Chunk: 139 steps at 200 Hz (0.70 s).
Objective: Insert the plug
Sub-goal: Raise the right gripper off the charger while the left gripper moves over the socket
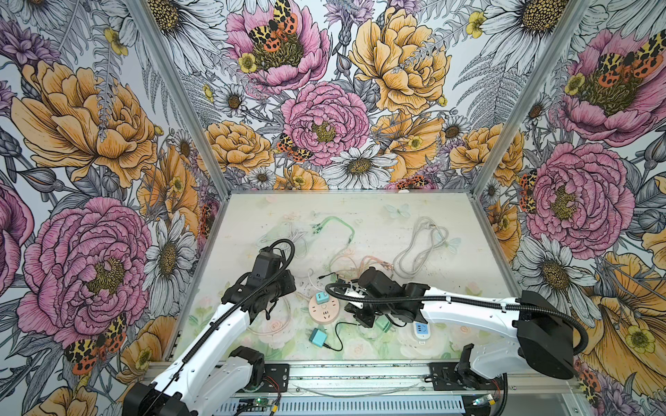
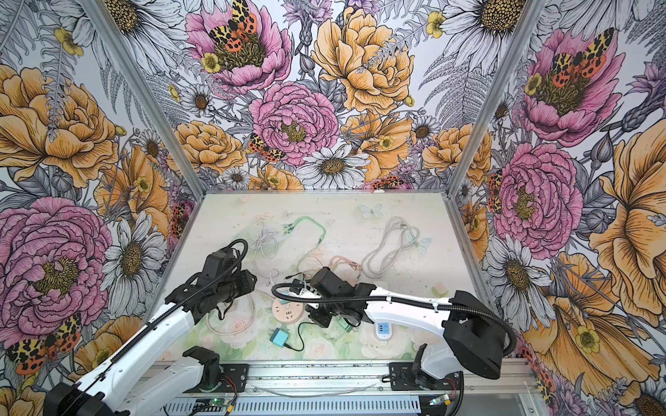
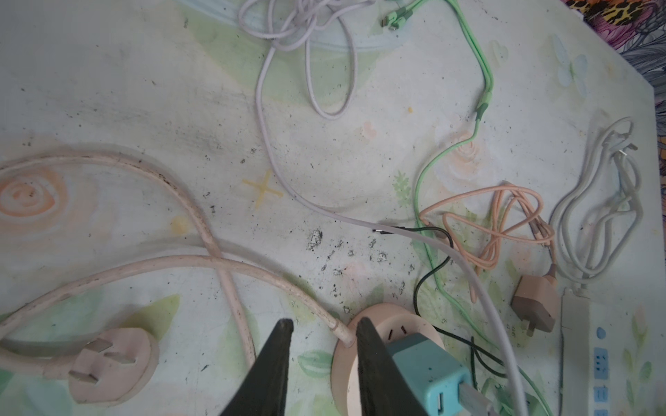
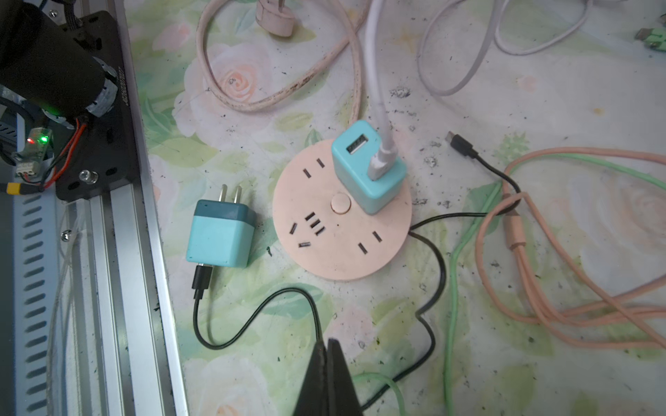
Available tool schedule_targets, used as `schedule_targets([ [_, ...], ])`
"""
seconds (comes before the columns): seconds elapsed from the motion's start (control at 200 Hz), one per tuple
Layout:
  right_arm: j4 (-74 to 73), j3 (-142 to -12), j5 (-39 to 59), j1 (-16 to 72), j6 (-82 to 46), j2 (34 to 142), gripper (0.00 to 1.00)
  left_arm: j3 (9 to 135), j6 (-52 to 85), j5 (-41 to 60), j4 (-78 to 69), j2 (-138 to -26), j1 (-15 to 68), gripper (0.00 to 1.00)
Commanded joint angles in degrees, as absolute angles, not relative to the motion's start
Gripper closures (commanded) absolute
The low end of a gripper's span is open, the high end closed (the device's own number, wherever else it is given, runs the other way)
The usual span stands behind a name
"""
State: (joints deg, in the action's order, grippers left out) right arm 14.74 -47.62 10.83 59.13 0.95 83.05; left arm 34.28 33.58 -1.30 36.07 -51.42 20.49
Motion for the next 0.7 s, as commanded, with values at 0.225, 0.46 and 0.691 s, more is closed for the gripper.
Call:
schedule_targets([
  [0.225, 8.5, -47.5, 7.9, 59.4, -1.9, 89.8, 1.0, 31.5, 36.1, -3.5, 37.0, -48.5, 22.9, 0.7],
  [0.46, 5.3, -47.9, 6.5, 59.4, -2.9, 93.8, 1.0, 32.0, 36.0, -3.9, 37.0, -48.4, 23.0, 0.7],
  [0.691, 2.2, -49.6, 7.2, 59.4, -3.6, 97.5, 1.0, 32.2, 35.9, -3.9, 37.0, -48.0, 23.2, 0.71],
])
